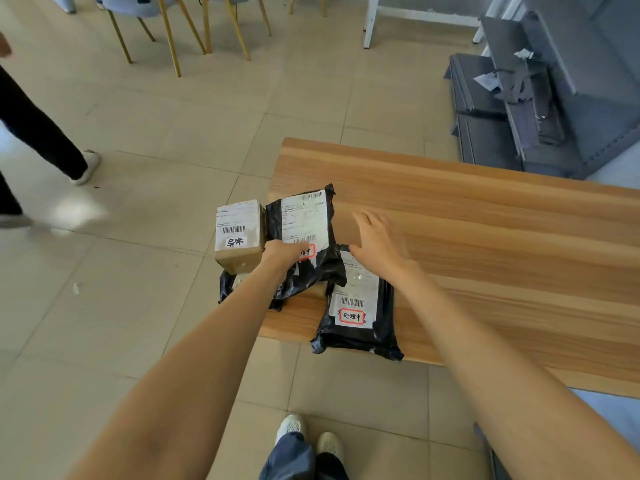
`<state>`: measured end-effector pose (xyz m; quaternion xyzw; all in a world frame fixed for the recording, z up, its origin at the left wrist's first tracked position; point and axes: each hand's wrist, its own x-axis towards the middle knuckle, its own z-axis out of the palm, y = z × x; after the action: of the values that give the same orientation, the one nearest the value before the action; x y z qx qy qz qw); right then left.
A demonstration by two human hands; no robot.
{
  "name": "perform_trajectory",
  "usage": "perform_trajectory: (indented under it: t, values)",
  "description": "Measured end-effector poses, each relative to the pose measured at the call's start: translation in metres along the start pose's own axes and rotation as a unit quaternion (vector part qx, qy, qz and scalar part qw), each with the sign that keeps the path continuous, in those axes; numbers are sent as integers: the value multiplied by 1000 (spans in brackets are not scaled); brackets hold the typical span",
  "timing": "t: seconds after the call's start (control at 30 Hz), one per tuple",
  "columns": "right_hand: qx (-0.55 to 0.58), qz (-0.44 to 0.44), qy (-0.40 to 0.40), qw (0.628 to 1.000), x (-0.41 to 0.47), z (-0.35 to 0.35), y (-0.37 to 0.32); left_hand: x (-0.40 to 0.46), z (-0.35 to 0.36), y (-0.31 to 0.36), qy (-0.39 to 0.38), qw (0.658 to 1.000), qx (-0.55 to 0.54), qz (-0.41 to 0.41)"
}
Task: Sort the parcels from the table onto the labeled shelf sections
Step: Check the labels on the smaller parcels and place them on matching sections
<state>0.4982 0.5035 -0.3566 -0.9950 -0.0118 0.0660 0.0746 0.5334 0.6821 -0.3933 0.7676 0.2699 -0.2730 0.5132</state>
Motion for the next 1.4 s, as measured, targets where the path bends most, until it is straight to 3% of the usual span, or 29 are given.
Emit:
perform_trajectory:
  t: [0.27, 0.5, 0.77, 1.03, 1.4]
  values:
    - [19, 18, -20, 999, 8, 14, 5, 14, 14, -1, 30, 999, 18, -30]
    - [34, 31, -21, 999, 3, 16, 9, 15, 19, -2, -2, 999, -6, -35]
    - [32, 46, -14, 998, -9, 12, 18, 0, 24, 2, -62, 989, -131, -5]
    - [1, 44, 22, 999, -17, -15, 31, -17, 17, 10, -73, 990, -114, 47]
    - [-48, 70, 152, 985, -36, -126, 57, -106, -2, 109, -119, 969, -140, 163]
